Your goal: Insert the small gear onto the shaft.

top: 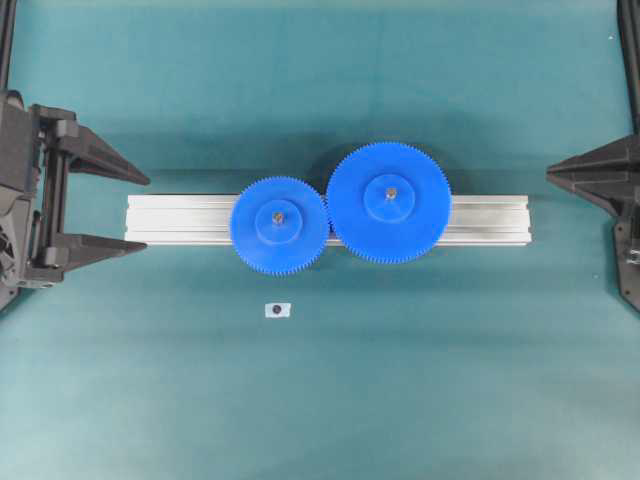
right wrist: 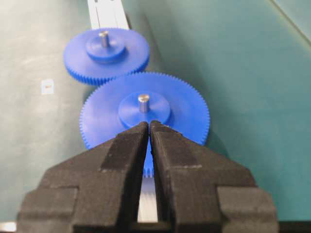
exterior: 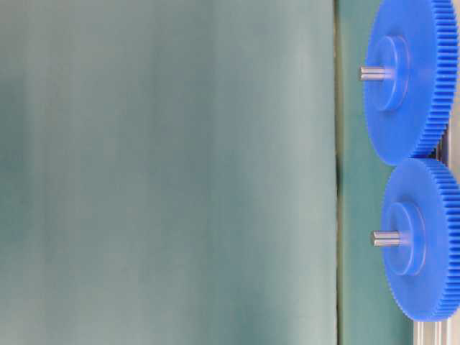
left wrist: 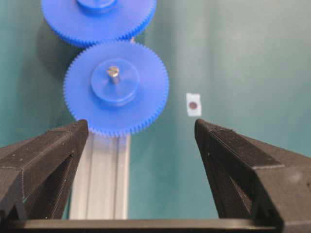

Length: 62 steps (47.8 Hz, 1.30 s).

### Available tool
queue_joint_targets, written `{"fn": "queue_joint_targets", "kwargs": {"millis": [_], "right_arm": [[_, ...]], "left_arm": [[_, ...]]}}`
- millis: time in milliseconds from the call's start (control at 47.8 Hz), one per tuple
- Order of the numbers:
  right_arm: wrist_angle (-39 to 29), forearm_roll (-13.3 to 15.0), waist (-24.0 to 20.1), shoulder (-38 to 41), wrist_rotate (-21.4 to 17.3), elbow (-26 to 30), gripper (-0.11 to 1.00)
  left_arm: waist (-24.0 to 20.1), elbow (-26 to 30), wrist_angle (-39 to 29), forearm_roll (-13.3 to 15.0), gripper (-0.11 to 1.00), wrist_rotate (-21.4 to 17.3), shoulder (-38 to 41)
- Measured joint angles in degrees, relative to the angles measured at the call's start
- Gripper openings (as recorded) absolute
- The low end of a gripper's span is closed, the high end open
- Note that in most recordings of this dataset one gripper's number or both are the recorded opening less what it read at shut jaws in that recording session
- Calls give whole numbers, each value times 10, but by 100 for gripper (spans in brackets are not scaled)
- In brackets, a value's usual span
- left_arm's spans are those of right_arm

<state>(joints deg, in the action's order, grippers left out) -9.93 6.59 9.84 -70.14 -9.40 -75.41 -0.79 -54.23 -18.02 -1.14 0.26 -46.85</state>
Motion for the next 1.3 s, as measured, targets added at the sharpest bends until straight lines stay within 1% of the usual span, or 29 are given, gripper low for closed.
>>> {"fn": "queue_joint_targets", "kwargs": {"millis": [84, 167, 523, 649, 732, 1088, 1297], "right_arm": [[-1, 0, 0, 1, 0, -1, 17], [0, 0, 0, 0, 0, -1, 17], [4, 0, 0, 0, 0, -1, 17], [3, 0, -1, 0, 0, -1, 17], [4, 0, -1, 0, 0, -2, 17], [16, 0, -19, 1, 0, -4, 17], [15, -4, -30, 1, -9, -3, 17]], "left_arm": [[0, -1, 4, 0, 89, 21, -1], [0, -3, 5, 0, 89, 29, -2], [0, -8, 8, 0, 89, 29, -6], [0, -10, 8, 0, 89, 23, -6], [0, -15, 9, 0, 89, 9, -7], [0, -24, 27, 0, 89, 4, -8], [0, -29, 32, 0, 86, 4, -9]]}}
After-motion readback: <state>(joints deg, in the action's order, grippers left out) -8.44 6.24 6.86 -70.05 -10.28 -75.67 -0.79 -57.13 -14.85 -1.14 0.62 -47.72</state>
